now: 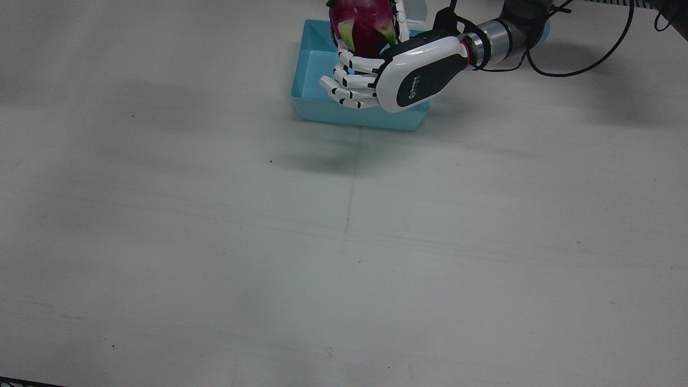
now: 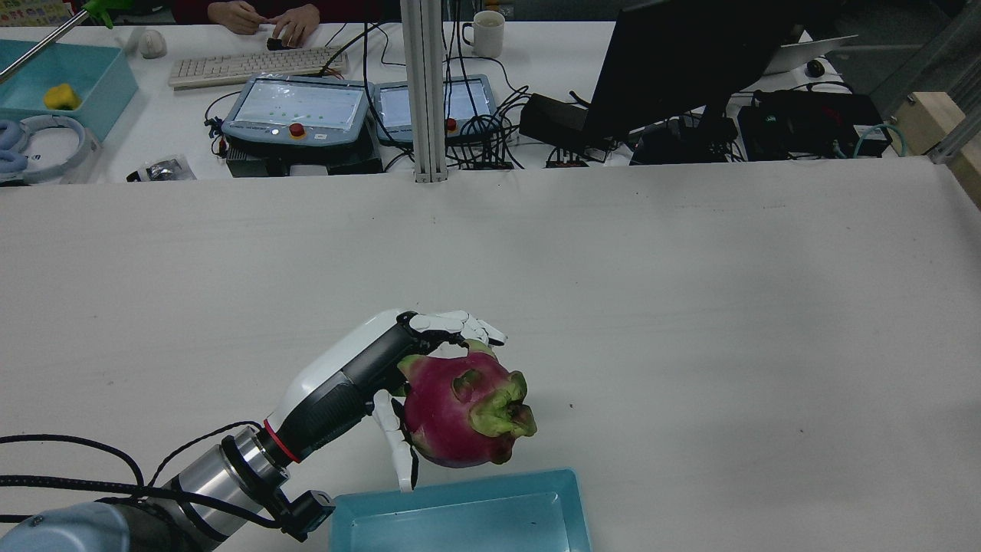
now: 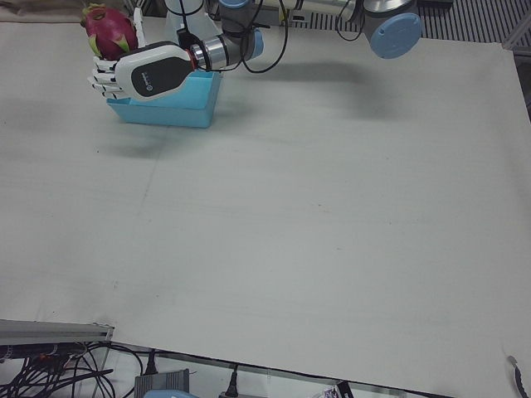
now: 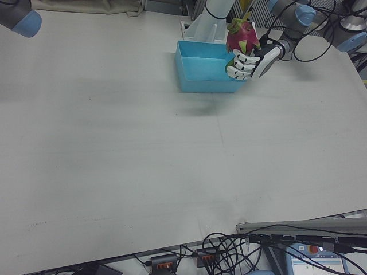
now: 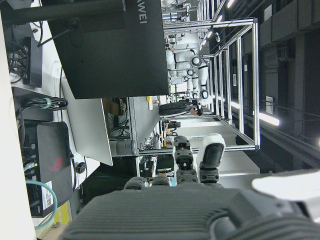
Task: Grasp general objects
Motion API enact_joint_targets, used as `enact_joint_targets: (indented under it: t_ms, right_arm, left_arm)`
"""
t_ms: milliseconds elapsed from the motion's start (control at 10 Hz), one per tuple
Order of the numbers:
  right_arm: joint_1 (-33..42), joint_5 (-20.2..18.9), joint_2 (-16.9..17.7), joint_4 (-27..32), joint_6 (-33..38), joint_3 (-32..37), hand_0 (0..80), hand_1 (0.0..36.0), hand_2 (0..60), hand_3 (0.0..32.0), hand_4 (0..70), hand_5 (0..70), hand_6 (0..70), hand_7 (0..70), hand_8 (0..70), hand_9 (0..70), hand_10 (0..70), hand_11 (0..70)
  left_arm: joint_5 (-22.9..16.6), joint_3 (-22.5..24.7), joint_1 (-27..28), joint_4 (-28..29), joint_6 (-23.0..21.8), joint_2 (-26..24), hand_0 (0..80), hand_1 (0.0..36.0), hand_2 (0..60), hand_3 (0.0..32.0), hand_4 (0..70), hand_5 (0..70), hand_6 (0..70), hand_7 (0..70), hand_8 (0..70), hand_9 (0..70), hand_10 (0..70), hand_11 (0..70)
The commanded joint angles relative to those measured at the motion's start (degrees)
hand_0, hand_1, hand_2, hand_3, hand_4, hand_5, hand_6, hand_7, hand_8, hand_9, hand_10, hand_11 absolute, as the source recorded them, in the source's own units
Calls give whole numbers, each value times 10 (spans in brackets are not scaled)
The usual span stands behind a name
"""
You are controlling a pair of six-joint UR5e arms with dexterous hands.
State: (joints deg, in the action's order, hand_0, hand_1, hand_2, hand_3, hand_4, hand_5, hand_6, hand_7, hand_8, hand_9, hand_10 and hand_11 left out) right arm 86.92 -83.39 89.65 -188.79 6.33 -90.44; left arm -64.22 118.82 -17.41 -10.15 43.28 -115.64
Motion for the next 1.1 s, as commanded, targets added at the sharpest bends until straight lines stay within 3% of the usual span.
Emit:
enact_joint_targets:
  t_ms: [0,100,200,300,400,500,1000]
  right_arm:
    - [0,0,0,0,0,0,0,0,0,0,0,0,0,0,0,0,0,0]
    - [0,0,0,0,0,0,0,0,0,0,0,0,0,0,0,0,0,0]
    - [0,0,0,0,0,0,0,0,0,0,0,0,0,0,0,0,0,0]
    - [0,0,0,0,0,0,0,0,0,0,0,0,0,0,0,0,0,0]
    - [0,0,0,0,0,0,0,0,0,0,0,0,0,0,0,0,0,0]
    - [0,0,0,0,0,0,0,0,0,0,0,0,0,0,0,0,0,0]
    - [0,0,0,0,0,0,0,0,0,0,0,0,0,0,0,0,0,0]
  left_arm:
    - [-1,-1,24,3,1,-1,580,37,0,0,700,677,337,581,252,284,213,306]
    - [-1,-2,24,15,1,1,550,41,0,0,700,643,317,571,248,269,195,278]
    - [-2,-2,25,19,2,1,512,31,0,0,700,516,252,522,209,191,150,211]
    - [-11,-3,24,19,2,0,499,0,0,0,684,335,148,379,148,69,102,141]
    - [-15,-3,23,19,2,0,496,9,0,0,566,264,104,320,108,50,86,121]
    - [-15,-3,23,19,2,0,491,26,0,0,461,227,89,325,85,51,78,111]
    - [-17,-3,22,20,2,-1,526,72,0,0,444,226,104,385,90,63,70,105]
